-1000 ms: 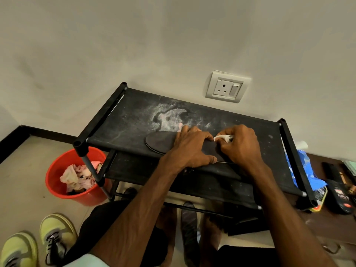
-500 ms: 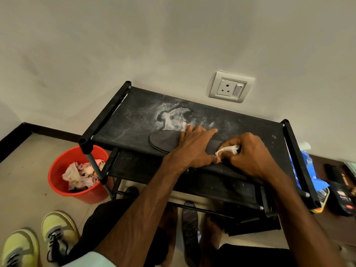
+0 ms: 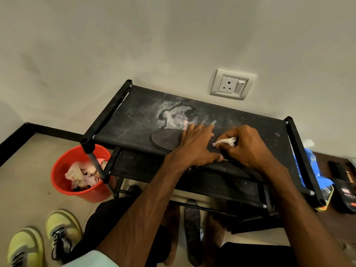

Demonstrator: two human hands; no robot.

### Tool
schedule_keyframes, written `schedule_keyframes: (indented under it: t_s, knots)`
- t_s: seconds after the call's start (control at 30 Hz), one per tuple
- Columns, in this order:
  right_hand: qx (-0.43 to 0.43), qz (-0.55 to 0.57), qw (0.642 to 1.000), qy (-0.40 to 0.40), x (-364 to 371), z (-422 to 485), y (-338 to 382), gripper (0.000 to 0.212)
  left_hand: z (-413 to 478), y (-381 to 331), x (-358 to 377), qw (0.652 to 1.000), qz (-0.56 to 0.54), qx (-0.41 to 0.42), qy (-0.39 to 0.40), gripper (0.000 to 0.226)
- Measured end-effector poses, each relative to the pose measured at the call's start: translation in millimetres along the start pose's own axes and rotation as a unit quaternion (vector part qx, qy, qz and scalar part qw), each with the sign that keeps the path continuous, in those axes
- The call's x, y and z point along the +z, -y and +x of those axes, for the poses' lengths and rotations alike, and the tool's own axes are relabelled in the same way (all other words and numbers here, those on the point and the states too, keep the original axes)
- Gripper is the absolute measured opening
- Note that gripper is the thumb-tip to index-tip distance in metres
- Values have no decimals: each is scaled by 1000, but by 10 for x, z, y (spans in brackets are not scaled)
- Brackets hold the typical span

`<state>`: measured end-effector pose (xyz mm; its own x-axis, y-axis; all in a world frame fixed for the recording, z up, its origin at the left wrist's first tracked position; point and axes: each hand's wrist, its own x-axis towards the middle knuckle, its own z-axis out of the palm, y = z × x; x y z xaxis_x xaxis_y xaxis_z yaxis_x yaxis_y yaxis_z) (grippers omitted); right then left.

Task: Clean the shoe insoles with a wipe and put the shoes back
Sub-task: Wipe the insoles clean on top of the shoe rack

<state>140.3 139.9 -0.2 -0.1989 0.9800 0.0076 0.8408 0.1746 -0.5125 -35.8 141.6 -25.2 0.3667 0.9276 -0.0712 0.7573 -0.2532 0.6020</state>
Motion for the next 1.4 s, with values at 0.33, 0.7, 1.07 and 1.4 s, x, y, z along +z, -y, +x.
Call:
schedule_keyframes:
  t_s: [0.33,0.7,1.07,1.4]
  knots:
    - [-57,-19,996,70,-196,-149,-14,16,21,43,-2,999,28,23,20,90]
    - [-14,-67,996,-57,99,120,72,15,32,13,3,999,31,6,23,90]
    - [-89,7,994,63,-75,-33,30,22,18,39,20,1000,-16,12,-8,85]
    - [-1,-54,998,-39,98,63,80,14,30,59,33,1000,-1,11,-15,90]
